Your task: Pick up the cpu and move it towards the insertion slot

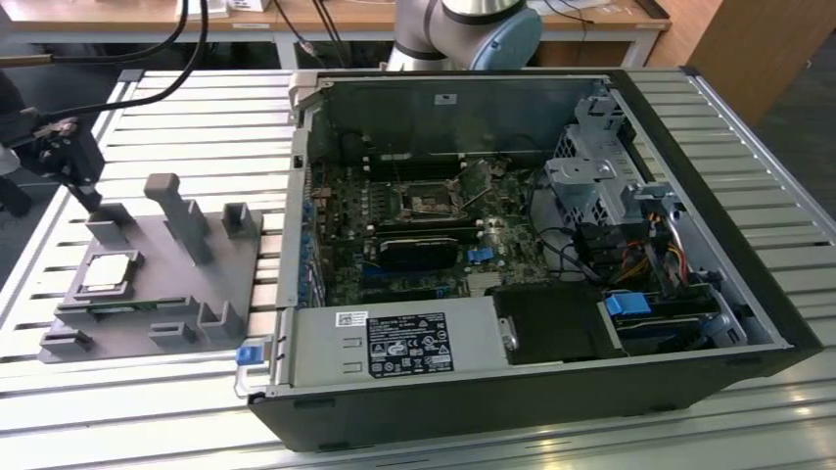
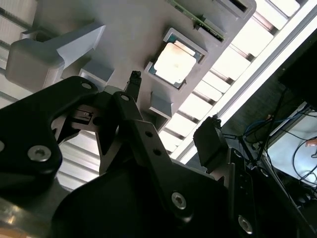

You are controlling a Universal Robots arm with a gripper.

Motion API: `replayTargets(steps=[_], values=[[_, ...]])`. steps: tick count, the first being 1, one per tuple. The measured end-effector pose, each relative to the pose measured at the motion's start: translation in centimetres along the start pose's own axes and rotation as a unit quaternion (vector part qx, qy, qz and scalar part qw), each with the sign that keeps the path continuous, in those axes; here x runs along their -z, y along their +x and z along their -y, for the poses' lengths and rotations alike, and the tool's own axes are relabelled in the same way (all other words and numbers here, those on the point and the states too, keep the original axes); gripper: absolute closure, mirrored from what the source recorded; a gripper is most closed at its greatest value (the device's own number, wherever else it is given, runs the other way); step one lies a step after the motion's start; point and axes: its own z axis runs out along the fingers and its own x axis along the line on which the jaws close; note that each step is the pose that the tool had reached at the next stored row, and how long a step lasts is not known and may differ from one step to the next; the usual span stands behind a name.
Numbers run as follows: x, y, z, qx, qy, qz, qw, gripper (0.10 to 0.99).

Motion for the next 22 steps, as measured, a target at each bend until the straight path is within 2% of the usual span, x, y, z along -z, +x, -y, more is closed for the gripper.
replayTargets(steps=[17,22], values=[[-2.53,0.23,0.26,0.002,0.0000,0.0000,1.0000,0.380],[-3.13,0.42,0.37,0.010,0.0000,-0.0003,0.9999,0.380]])
